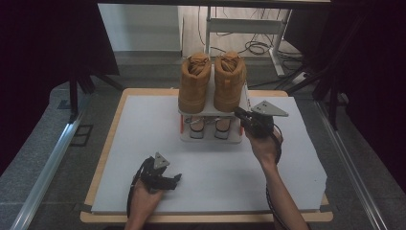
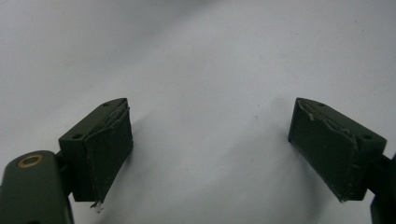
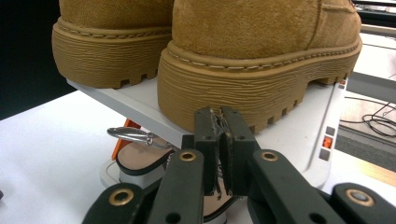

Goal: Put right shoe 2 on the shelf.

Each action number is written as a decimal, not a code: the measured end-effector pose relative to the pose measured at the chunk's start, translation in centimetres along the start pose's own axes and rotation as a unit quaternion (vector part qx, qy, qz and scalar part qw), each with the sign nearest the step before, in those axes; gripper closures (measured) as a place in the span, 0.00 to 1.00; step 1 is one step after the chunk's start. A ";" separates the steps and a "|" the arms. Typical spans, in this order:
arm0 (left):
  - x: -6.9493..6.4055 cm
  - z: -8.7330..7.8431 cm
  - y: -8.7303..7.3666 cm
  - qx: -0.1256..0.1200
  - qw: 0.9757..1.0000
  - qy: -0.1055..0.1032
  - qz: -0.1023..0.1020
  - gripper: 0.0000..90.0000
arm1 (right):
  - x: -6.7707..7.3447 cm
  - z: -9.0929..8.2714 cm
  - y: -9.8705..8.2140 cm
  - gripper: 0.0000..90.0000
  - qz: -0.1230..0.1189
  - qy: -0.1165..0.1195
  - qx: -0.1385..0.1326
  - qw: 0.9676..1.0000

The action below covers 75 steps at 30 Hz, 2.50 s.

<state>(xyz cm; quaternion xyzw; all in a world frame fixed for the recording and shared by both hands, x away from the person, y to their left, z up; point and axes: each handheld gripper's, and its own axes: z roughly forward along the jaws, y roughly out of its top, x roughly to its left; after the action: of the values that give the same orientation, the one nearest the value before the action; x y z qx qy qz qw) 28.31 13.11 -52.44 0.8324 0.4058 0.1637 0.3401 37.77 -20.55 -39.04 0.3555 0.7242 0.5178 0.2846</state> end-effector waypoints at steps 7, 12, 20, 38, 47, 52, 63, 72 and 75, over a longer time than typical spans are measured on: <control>0.0 0.0 0.0 0.000 1.000 0.000 0.000 0.15 | -0.1 -0.6 -0.2 0.87 -0.002 -0.003 0.000 1.000; 0.0 0.0 0.0 0.000 1.000 0.000 0.000 0.15 | -0.4 -1.2 -0.6 0.79 0.000 -0.004 0.003 1.000; 0.0 0.0 0.0 -0.002 1.000 0.001 -0.001 0.15 | -0.7 -1.9 -1.2 0.62 -0.001 -0.006 0.011 1.000; -0.1 0.0 0.0 -0.002 1.000 0.002 -0.001 0.15 | -1.1 -3.1 -2.7 0.39 -0.003 -0.002 0.028 1.000; -0.1 0.0 0.0 -0.002 1.000 0.002 0.000 0.15 | -1.6 -3.8 -3.4 0.31 0.002 0.000 0.043 0.999; -0.1 0.0 0.0 -0.002 1.000 0.003 0.000 0.15 | -1.9 -4.1 -4.1 0.27 0.007 0.004 0.053 0.999; -0.1 0.0 0.0 -0.003 1.000 0.003 -0.001 0.15 | -2.4 -4.8 -5.4 0.21 0.010 0.006 0.074 0.997; -0.1 0.0 0.0 -0.002 1.000 0.003 0.001 0.15 | -2.9 -5.9 -6.5 0.16 0.010 -0.001 0.086 0.996; -0.2 0.0 0.0 -0.004 1.000 0.004 -0.001 0.15 | -3.0 -6.2 -6.8 0.15 0.012 -0.004 0.092 0.996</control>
<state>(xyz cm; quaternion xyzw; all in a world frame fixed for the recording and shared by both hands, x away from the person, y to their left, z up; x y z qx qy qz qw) 28.20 13.00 -52.45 0.8302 0.4072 0.1679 0.3417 33.21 -27.84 -43.55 0.3912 0.7632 0.4508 0.2476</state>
